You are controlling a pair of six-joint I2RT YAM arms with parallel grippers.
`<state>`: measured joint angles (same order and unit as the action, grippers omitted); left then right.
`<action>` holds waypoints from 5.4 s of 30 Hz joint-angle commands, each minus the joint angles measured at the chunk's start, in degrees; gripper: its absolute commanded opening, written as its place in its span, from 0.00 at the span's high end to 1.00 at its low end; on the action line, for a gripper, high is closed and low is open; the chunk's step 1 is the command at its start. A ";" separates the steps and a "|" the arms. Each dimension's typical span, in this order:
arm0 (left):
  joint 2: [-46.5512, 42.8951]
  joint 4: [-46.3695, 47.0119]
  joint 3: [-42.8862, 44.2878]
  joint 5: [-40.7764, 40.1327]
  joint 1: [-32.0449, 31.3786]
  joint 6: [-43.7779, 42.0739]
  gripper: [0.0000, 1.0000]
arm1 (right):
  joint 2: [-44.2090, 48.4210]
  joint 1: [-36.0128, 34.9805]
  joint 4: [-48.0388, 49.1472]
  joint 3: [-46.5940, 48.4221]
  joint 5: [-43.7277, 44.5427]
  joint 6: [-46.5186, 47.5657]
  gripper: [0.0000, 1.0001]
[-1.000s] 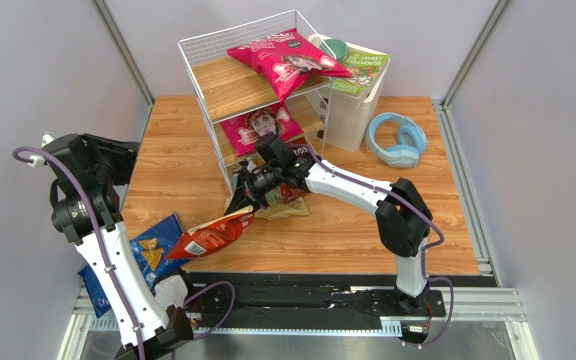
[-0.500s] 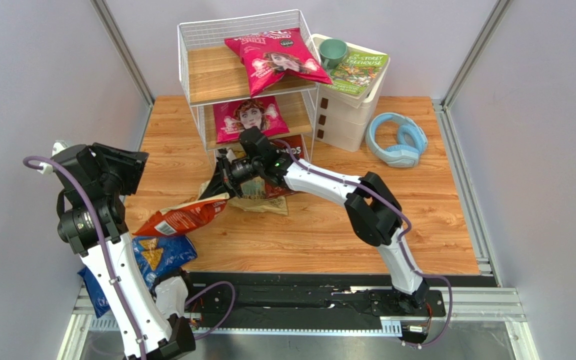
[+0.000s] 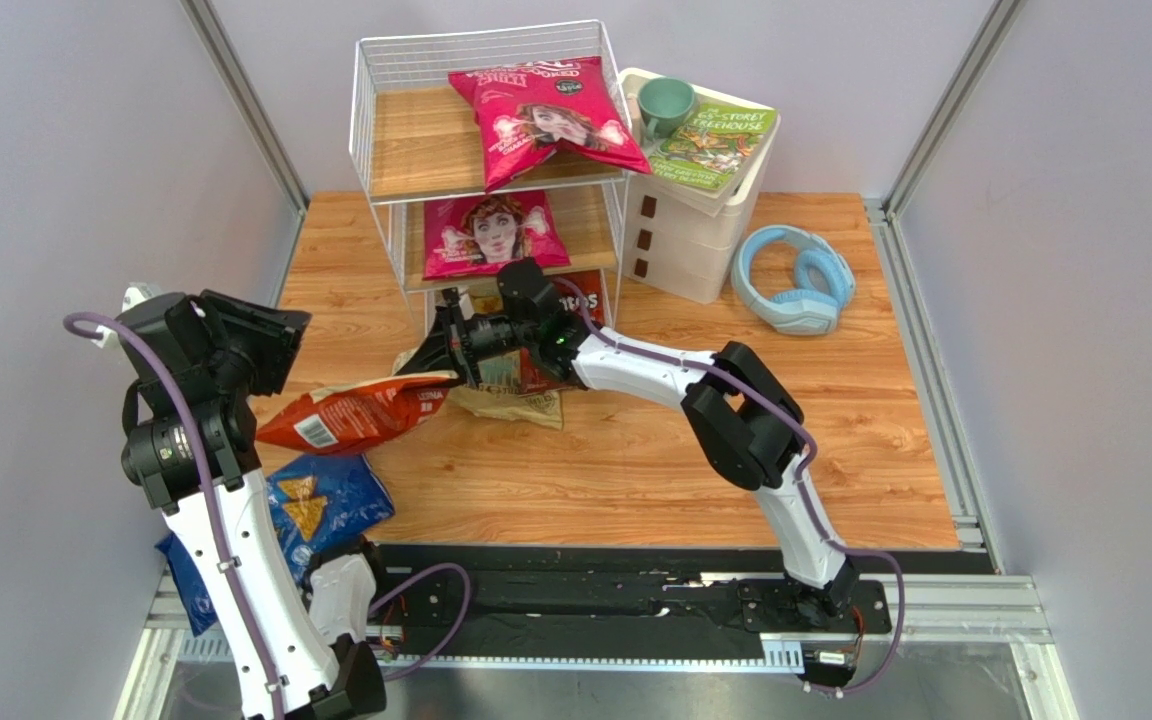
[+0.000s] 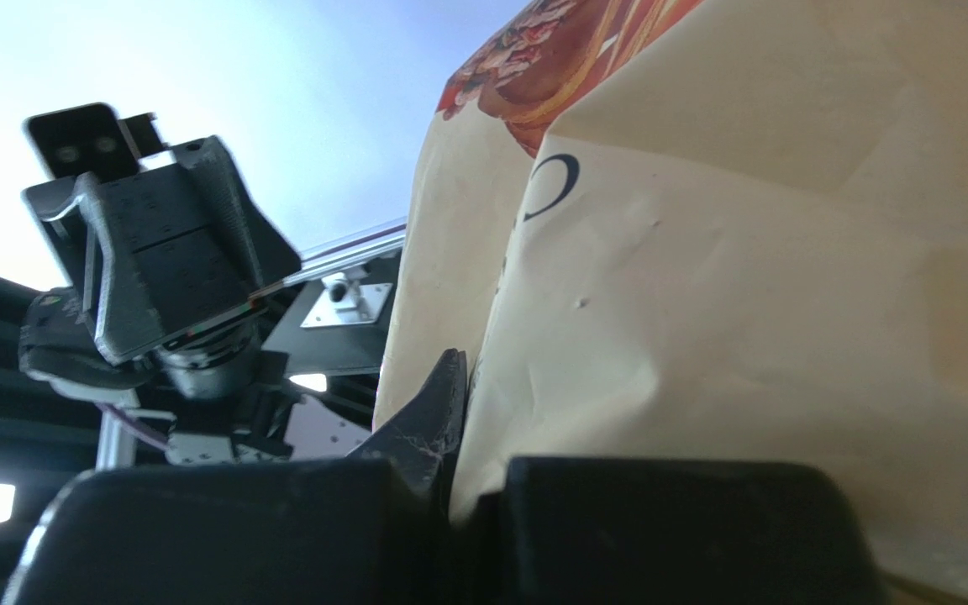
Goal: Place and organize the chips bags onto the shelf
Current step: Pick up the potato chip from the center of the board, then place the potato chip on the shelf.
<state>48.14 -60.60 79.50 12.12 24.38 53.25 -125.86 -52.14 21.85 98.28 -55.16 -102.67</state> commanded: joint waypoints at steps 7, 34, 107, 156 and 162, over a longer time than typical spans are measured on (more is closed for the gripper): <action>1.16 2.68 0.39 0.19 -2.06 0.27 0.50 | 9.14 -0.24 25.34 -7.75 0.92 -11.31 1.00; 9.77 3.20 9.44 -3.07 -4.34 0.01 0.50 | 30.82 -2.09 -2.30 -21.03 -4.95 12.13 1.00; -5.78 2.68 -13.94 -2.45 -11.46 -5.97 0.50 | 5.81 -2.00 -22.72 43.57 76.00 93.71 0.90; -3.59 2.67 -11.13 -2.63 -11.55 -7.99 0.50 | 31.48 16.54 -30.89 24.05 61.41 79.13 0.53; -1.21 2.59 -9.63 -3.41 -11.64 -7.82 0.50 | 24.89 18.13 -32.39 31.96 55.96 75.70 0.50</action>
<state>45.60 -59.13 67.37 8.97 13.08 45.95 -96.62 -32.91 -9.85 124.60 6.87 -23.86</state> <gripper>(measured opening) 0.498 0.495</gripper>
